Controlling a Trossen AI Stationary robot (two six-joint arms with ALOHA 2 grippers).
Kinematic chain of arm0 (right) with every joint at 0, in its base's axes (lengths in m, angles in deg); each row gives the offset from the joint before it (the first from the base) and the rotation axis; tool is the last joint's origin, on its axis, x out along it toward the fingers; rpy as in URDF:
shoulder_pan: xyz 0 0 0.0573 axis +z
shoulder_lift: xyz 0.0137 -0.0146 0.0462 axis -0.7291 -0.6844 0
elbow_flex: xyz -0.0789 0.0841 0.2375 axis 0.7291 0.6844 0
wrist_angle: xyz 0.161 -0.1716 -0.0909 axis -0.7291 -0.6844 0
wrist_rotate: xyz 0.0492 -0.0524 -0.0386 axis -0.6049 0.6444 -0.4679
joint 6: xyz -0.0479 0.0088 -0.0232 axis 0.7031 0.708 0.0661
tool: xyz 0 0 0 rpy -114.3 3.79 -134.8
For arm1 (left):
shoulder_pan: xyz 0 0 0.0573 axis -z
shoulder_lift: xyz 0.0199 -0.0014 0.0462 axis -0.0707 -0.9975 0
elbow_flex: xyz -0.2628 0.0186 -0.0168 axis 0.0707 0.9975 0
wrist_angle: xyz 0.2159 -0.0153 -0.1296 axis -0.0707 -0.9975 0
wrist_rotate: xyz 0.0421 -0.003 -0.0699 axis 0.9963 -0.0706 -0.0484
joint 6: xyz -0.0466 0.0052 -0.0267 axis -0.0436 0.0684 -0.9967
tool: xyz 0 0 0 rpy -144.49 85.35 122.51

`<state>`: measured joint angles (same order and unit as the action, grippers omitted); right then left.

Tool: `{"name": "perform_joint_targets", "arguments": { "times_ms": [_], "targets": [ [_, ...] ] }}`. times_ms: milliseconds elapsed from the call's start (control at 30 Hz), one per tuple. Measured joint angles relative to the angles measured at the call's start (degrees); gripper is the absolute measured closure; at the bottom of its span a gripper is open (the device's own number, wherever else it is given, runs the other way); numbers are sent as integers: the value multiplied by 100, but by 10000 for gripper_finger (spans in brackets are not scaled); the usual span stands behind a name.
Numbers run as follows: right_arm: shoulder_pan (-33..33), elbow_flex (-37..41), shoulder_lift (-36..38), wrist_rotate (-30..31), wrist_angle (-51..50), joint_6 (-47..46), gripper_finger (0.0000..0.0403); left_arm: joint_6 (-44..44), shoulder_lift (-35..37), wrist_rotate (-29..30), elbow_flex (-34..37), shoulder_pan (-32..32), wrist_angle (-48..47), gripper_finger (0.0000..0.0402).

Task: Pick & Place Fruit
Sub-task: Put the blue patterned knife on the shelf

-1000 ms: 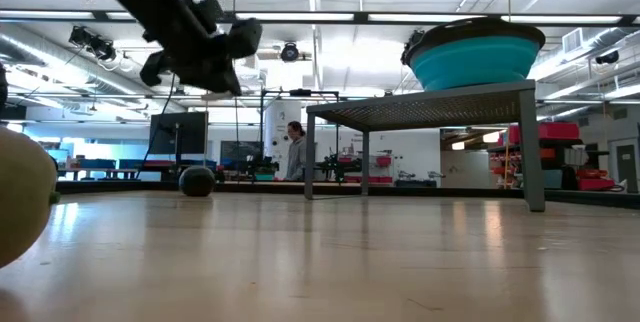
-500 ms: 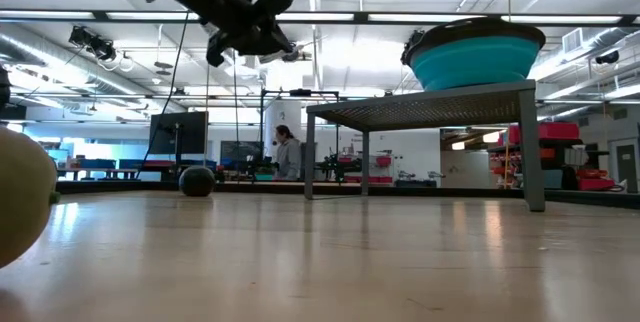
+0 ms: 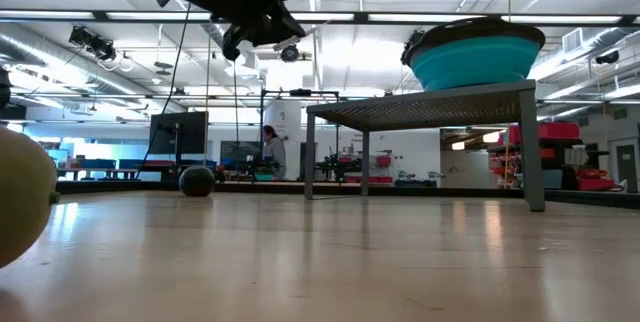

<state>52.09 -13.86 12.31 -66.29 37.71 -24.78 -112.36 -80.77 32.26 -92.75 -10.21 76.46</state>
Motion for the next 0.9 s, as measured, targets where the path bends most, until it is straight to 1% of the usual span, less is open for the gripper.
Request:
{"name": "perform_joint_targets", "arguments": {
  "times_ms": [100, 200, 267, 333, 400, 633, 900],
  "targets": [
    [0, 0, 0, 0, 2, 0, 170, 107, -150, 7, -47, 0, 281, 341],
    [0, 0, 2, 0, 1, 0, 170, 185, -211, -119, -105, 0, 169, 341],
    [0, 0, 0, 0, -8, 0, 170, 220, -313, -134, -220, 0, 301, 341],
    [0, 0, 2, 0, 1, 0, 170, 297, -338, -110, -247, 2, 175, 341],
    [0, 0, 2, 0, -13, 0, 170, 293, -483, -118, -388, 8, 294, 340],
    [0, 0, 2, 0, -54, 0, 170, 366, -884, -130, -783, 37, 224, 340],
    [0, 0, 2, 0, -76, 0, 170, 328, -1248, 143, -1162, 39, 121, 340]
  ]
}}
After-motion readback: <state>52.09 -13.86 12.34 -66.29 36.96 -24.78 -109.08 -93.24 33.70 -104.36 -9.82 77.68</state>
